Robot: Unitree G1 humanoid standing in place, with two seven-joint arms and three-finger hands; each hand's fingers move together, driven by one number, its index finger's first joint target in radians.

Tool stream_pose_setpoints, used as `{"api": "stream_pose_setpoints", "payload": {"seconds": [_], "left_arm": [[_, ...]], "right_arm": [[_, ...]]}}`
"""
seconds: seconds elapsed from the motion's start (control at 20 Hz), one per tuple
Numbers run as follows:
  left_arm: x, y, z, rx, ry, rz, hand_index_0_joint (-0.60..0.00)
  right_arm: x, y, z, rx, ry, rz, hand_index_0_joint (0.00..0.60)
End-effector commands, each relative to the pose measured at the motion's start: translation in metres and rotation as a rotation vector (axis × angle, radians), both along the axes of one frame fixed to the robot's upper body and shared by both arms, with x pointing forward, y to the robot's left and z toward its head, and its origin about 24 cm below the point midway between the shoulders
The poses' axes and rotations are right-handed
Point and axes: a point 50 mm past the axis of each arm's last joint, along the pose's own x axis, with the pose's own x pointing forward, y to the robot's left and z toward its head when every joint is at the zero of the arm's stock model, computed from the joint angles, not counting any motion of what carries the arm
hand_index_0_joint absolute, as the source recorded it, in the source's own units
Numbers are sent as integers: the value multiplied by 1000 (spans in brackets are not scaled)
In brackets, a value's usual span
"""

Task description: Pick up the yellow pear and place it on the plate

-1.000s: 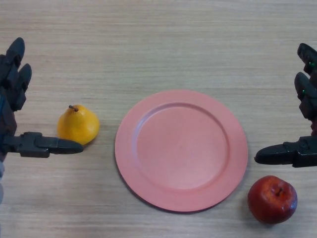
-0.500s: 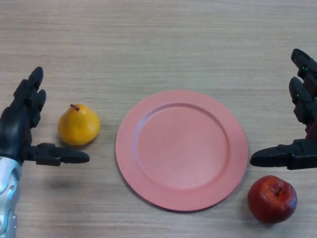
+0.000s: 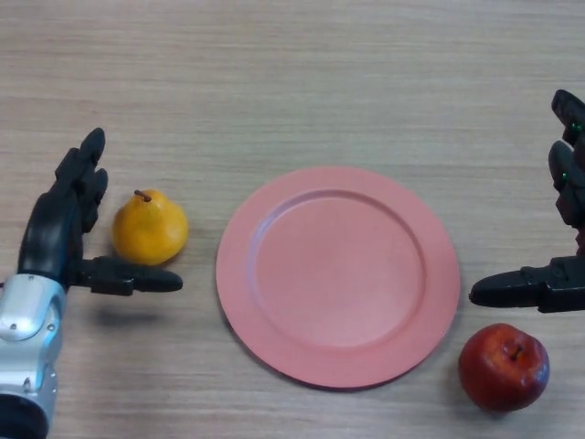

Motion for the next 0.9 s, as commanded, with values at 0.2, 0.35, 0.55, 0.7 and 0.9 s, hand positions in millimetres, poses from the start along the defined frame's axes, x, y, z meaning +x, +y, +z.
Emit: {"api": "stream_pose_setpoints", "payload": {"seconds": [0.2, 0.35, 0.55, 0.7, 0.9], "left_arm": [[14, 0, 41, 72, -261, 24, 0], [13, -4, 35, 144, -253, 40, -100], [12, -2, 30, 252, -234, 84, -349], [10, -2, 23, 345, -203, 71, -600], [5, 2, 21, 482, -213, 53, -600]], "right_arm": [[-7, -18, 36, -76, -252, -57, 0], [-6, -20, 37, -70, -254, -67, 0], [-7, -20, 37, -71, -255, -70, 0], [-8, -19, 37, -65, -250, -64, 0], [-10, -16, 38, -56, -246, -54, 0]]}}
